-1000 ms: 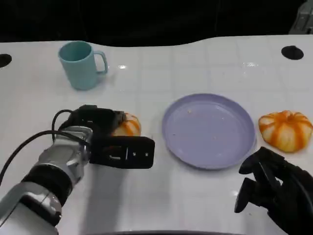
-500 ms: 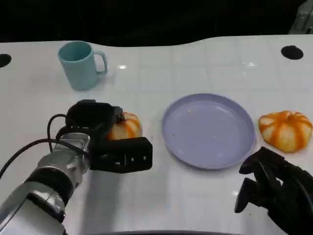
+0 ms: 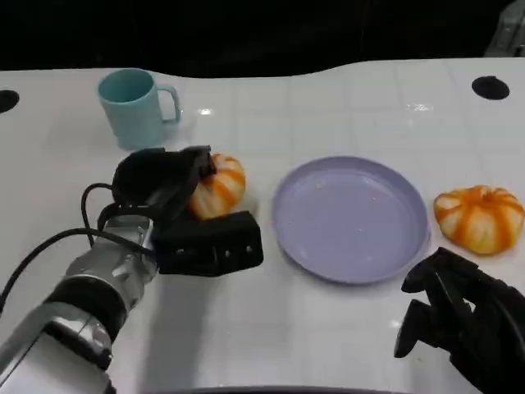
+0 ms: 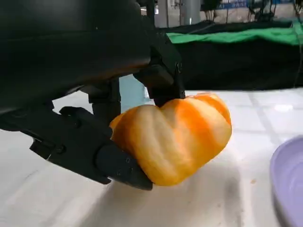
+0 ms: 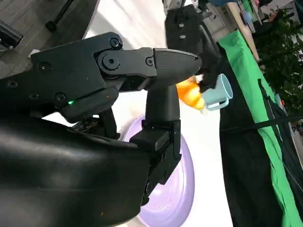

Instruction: Grasp the bread from the table and place it into the plate.

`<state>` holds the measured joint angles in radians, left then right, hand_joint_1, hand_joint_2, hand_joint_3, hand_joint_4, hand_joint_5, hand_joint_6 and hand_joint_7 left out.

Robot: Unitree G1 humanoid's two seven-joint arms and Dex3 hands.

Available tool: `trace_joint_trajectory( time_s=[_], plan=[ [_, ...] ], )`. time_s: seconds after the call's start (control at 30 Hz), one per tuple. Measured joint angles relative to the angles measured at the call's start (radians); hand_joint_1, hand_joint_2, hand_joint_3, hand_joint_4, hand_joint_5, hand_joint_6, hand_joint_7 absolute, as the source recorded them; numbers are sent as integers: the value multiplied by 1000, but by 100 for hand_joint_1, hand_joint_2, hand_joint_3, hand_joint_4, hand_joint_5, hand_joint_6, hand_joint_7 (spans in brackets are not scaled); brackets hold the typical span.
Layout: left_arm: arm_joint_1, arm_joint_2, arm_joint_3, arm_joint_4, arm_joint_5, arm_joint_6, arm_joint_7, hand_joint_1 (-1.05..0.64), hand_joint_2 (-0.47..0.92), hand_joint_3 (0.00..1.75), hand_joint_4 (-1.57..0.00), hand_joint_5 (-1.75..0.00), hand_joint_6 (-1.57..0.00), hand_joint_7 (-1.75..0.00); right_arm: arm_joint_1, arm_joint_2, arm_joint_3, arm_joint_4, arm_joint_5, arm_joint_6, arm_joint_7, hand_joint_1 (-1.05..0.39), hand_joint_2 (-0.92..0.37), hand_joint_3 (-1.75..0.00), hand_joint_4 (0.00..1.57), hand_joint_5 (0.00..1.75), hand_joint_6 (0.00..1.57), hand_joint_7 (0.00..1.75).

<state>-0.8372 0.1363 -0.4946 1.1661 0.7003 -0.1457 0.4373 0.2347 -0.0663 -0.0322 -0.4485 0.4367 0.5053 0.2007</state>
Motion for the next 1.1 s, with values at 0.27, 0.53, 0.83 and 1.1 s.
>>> trace_joint_trajectory(
  time_s=[0.27, 0.53, 0.83, 1.1],
  plan=[
    [-20, -1, 18, -70, -11, -48, -10, -19, 60, 85, -89, -175, -63, -164, 0, 0, 0, 1, 0, 0, 0, -44, -92, -40, 65, 175, 49, 162],
    [-93, -18, -7, -122, -6, -91, -96, -24, 65, 70, -91, -175, -77, -136, 0, 0, 1, 1, 0, -1, 0, -44, -92, -38, 65, 175, 50, 162],
    [-149, -124, -53, -127, 1, -92, -179, -25, 68, 65, -92, -175, -85, -116, 1, 1, 4, 0, 0, -1, -2, -44, -92, -40, 65, 175, 49, 162],
    [-188, -175, -77, -92, 3, -75, -207, -24, 69, 66, -90, -175, -88, -97, 5, 2, 7, -8, 0, -1, -4, -44, -92, -42, 64, 175, 48, 162]
  ],
)
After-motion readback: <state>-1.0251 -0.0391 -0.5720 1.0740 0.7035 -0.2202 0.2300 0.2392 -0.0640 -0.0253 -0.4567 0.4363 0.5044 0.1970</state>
